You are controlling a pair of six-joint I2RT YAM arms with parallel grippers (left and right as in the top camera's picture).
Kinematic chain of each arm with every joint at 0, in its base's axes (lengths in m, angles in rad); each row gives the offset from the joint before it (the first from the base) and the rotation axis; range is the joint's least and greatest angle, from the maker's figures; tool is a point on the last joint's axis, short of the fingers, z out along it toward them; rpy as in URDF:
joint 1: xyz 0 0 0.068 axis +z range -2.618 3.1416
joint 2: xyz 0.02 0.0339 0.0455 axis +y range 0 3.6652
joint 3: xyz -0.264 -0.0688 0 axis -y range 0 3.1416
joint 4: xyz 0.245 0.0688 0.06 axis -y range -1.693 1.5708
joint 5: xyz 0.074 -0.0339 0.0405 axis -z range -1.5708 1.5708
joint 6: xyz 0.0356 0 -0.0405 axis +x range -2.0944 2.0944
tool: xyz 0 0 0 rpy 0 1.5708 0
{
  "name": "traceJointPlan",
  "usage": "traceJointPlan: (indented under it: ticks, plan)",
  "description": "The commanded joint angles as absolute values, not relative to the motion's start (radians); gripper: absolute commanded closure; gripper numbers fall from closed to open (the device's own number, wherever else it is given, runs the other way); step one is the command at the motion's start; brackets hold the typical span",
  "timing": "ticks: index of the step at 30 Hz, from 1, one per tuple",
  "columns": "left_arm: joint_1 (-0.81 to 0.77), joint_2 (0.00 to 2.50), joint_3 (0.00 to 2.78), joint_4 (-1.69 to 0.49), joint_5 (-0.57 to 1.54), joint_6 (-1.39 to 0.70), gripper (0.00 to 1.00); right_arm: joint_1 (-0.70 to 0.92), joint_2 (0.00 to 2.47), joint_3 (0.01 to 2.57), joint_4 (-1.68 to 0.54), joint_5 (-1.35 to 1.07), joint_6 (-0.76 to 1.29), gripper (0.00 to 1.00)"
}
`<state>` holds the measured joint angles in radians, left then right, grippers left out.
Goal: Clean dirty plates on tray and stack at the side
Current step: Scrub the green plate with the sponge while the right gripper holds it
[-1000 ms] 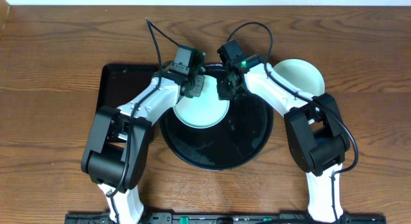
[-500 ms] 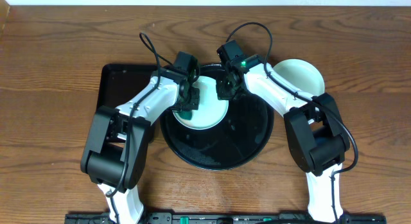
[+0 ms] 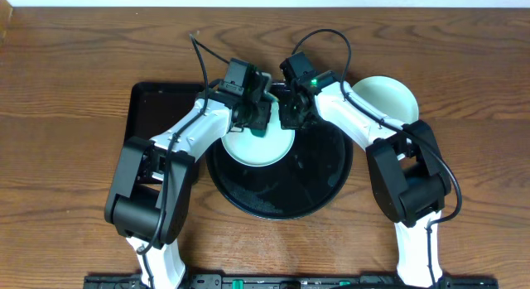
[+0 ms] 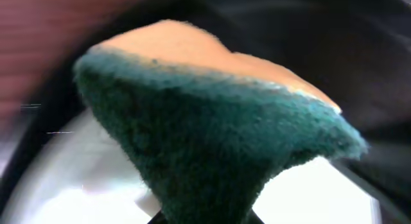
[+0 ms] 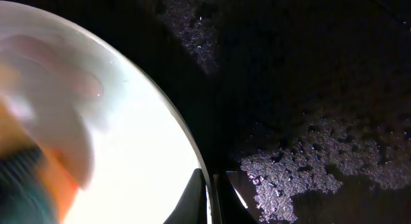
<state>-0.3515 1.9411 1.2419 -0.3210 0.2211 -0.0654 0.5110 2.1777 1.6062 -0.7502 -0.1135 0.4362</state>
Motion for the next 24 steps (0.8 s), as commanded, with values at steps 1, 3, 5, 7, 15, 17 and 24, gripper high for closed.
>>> traceJointPlan:
  ticks: [1,3,5,7,15,17,24]
  plan:
    - [-0.349,1.941,1.241,-0.32,-0.133,-0.176,0.92,0.512,2.211,1.595,-0.752,-0.057,0.436,0.99]
    - [-0.349,1.941,1.241,-0.338,-0.202,-0.202,0.92,0.512,2.211,1.595,-0.752,-0.057,0.436,0.99]
    - [-0.348,1.941,1.241,-0.366,-0.204,-0.21,0.92,0.512,2.211,1.595,-0.752,-0.057,0.436,0.99]
    - [-0.348,1.941,1.241,-0.409,-0.187,-0.264,0.92,0.512,2.211,1.595,-0.752,-0.057,0.436,0.99]
    - [-0.348,1.941,1.241,-0.498,0.157,-0.221,0.92,0.512,2.211,1.595,-0.751,-0.057,0.436,0.99]
    - [-0.348,1.941,1.241,-0.5,0.197,-0.209,0.92,0.512,2.211,1.595,-0.751,-0.057,0.436,0.99]
    - [-0.348,1.941,1.242,-0.496,0.255,-0.161,0.92,0.512,2.211,1.595,-0.751,-0.057,0.436,0.99]
